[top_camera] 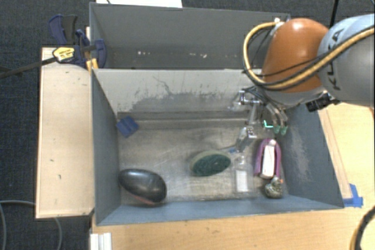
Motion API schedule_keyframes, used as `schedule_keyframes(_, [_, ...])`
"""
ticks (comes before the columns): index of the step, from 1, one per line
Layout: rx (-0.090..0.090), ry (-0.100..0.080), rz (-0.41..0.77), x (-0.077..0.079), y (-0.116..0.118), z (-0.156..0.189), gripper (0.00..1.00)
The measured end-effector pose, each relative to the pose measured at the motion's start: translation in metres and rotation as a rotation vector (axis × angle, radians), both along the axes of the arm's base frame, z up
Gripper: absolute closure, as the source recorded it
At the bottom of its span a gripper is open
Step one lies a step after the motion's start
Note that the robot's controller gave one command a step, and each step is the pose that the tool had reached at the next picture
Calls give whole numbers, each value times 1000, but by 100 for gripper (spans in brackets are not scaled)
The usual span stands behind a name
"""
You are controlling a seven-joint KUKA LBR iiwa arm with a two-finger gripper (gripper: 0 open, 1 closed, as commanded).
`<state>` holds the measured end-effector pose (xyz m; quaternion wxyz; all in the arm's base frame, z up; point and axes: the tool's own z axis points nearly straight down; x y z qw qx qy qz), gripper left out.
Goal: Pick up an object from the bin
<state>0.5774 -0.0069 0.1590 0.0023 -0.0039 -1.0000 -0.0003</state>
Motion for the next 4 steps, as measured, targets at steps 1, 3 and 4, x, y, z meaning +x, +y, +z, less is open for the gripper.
schedule_keyframes(1, [-1, -8, 196, -25, 44, -86, 0])
schedule_keyframes(3, [0, -15, 149, -36, 31, 35, 100])
schedule_keyframes(4, [-1, -11, 154, -38, 23, 62, 100])
